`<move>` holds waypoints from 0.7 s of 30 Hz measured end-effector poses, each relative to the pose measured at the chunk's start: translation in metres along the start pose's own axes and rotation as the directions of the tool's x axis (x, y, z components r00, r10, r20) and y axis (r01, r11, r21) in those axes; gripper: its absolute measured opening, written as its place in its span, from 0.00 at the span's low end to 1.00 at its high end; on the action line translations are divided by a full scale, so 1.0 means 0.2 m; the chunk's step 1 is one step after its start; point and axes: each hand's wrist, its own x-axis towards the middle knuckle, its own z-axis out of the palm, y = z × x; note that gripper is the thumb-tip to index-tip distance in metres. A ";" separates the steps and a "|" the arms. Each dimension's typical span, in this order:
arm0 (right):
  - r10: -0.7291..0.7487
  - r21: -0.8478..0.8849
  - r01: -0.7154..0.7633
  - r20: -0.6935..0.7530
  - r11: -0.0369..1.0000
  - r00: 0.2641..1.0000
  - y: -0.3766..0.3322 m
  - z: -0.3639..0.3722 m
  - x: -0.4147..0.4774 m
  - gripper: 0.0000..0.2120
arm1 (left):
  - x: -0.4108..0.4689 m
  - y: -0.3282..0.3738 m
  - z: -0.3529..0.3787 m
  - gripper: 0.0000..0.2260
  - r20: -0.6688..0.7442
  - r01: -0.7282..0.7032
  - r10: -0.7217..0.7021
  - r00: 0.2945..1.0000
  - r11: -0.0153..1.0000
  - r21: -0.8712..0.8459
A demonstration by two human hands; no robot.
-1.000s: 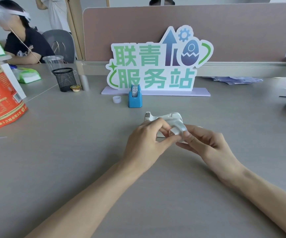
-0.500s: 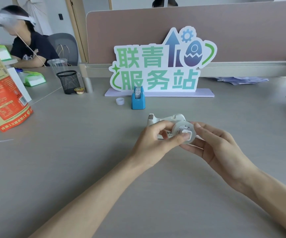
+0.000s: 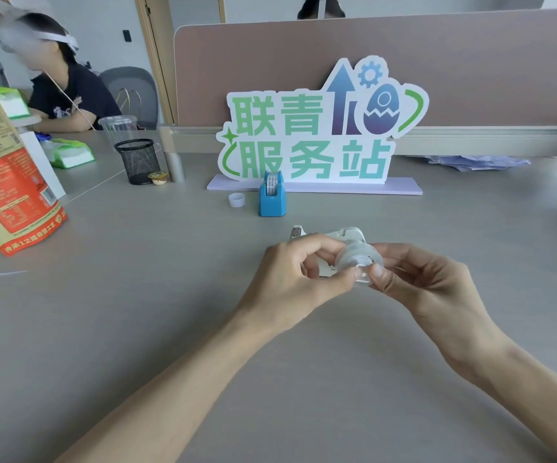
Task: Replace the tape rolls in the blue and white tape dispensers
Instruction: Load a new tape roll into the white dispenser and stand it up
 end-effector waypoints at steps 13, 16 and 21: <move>-0.097 -0.033 0.095 -0.077 0.995 0.992 0.01 0.01 0.00 0.06 | -0.01 0.03 0.00 0.06 -0.071 -0.223 0.244 0.967 0.947 0.230; -0.073 -0.009 0.072 -0.077 0.997 0.994 0.01 0.01 0.00 0.07 | -0.01 0.02 0.00 0.07 -0.027 -0.145 0.149 0.988 0.982 0.118; -0.003 0.202 -0.002 0.028 0.979 1.000 0.01 0.01 0.01 0.14 | -0.01 0.03 0.01 0.08 -0.033 -0.050 0.050 0.998 0.999 0.020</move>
